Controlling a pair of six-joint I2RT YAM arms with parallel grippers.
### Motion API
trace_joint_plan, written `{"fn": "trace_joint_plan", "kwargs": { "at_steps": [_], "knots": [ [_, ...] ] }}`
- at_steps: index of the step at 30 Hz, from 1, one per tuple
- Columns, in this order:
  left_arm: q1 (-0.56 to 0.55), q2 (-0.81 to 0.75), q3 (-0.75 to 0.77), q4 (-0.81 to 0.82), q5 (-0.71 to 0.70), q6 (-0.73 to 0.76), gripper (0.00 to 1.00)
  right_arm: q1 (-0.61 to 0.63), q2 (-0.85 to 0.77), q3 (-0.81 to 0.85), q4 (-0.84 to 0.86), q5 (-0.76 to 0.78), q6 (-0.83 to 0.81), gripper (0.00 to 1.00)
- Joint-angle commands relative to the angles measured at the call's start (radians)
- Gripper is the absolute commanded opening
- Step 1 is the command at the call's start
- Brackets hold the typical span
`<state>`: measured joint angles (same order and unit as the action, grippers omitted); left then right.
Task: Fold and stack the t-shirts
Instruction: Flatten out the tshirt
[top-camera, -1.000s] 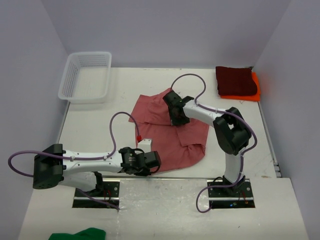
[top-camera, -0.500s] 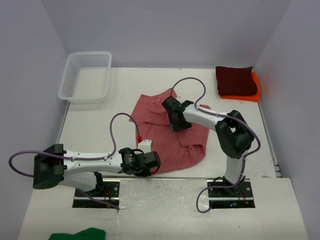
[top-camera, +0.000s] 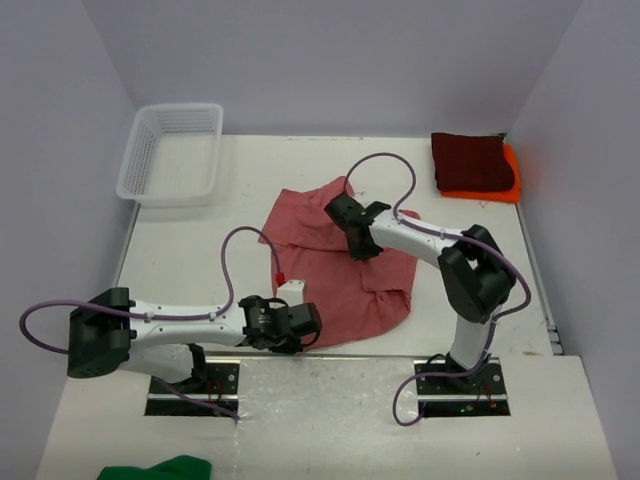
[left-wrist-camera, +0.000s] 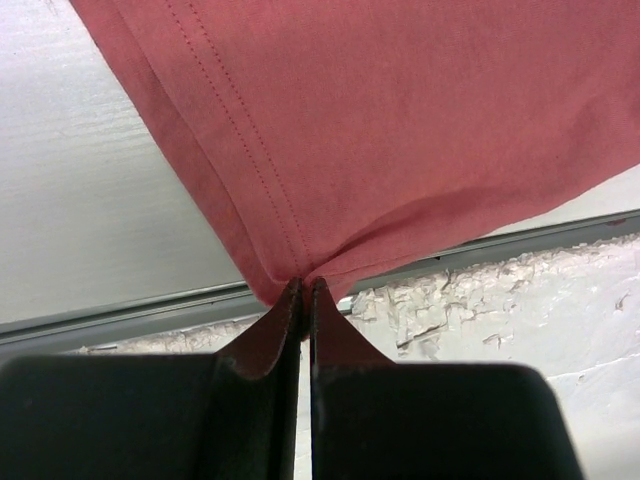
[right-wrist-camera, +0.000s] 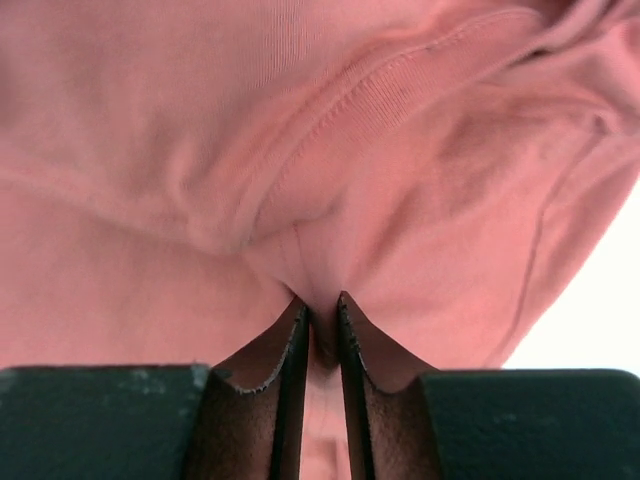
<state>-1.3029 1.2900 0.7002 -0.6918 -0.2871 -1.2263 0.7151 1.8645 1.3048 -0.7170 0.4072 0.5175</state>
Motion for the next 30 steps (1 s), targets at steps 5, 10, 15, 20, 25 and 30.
{"fn": "trace_joint_plan", "kwargs": {
  "at_steps": [5, 10, 15, 20, 25, 30],
  "knots": [
    [0.004, 0.045, 0.012, 0.046, 0.005, 0.04, 0.0, 0.044, -0.307, -0.032, -0.079, 0.018, 0.039, 0.29],
    [0.004, 0.064, 0.018, 0.064, 0.011, 0.048, 0.0, 0.043, -0.395, -0.084, -0.087, 0.027, 0.036, 0.0],
    [0.002, 0.06, 0.019, 0.066, 0.014, 0.051, 0.0, 0.044, -0.317, -0.059, -0.09, -0.034, -0.016, 0.29],
    [0.002, 0.032, 0.013, 0.052, 0.009, 0.042, 0.0, 0.044, -0.24, -0.099, 0.002, -0.054, -0.025, 0.52],
    [0.002, 0.015, 0.007, 0.035, 0.0, 0.036, 0.0, 0.043, -0.151, -0.073, 0.031, -0.057, -0.024, 0.51],
    [0.002, -0.001, -0.007, 0.032, -0.001, 0.028, 0.0, 0.04, -0.107, -0.052, 0.042, -0.048, -0.027, 0.44]
  ]
}}
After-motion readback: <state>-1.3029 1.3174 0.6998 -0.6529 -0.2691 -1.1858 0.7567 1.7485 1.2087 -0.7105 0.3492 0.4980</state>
